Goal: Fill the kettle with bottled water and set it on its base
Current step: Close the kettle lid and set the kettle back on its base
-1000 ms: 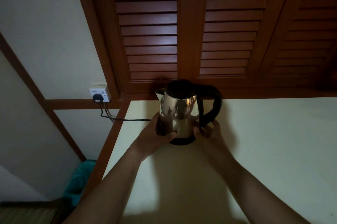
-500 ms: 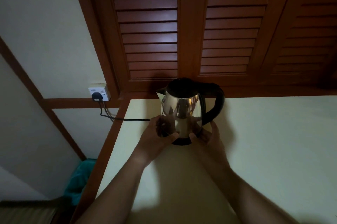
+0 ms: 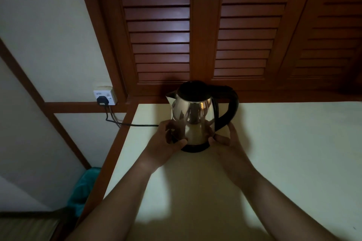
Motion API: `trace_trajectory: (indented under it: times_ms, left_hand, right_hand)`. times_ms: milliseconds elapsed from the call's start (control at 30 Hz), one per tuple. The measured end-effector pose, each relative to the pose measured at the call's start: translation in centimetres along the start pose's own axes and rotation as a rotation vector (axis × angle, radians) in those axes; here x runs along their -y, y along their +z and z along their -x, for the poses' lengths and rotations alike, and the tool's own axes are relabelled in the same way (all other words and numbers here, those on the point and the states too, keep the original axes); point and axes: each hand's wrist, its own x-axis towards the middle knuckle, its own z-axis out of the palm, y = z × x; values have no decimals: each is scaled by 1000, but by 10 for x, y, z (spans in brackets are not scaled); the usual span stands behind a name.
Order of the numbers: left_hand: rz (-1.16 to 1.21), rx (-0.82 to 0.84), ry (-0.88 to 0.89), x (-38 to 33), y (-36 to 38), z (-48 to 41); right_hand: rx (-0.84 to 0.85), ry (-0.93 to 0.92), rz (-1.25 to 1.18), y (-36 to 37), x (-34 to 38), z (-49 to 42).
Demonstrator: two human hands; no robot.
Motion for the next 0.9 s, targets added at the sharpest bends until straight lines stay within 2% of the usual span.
trace_trajectory:
  times_ms: [300, 900]
  left_hand:
    - [-200, 63, 55, -7, -8, -3]
    - [-173, -3, 58, 0, 7, 4]
  right_hand:
    - [-55, 51, -61, -2, -5, 0]
    - [-63, 7, 29, 0, 0, 7]
